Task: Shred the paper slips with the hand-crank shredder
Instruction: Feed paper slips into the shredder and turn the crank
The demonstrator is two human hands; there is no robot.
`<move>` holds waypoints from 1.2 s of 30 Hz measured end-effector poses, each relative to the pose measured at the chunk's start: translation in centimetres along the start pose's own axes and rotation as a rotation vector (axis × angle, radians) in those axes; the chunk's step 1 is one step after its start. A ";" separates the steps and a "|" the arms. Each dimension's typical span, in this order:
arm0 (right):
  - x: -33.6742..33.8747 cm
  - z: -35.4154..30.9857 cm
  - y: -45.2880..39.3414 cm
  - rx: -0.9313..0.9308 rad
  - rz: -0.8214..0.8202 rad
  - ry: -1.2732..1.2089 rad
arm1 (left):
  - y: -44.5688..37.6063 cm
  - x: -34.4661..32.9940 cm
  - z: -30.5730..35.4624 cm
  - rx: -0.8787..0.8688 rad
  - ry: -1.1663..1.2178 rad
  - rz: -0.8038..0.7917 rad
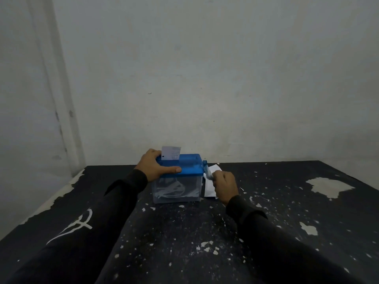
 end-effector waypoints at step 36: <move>0.5 0.3 0.7 0.089 -0.003 0.107 | 1.5 0.8 1.9 0.060 0.003 0.004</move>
Point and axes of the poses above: each hand's wrist, its own y-axis away from the middle knuckle, its own x-axis out of the back of the hand, z = x × y, the point moved 6 cm from there along -y, towards the middle knuckle, and after that the axes turned 15 degrees about -y, right-handed, at the moved point
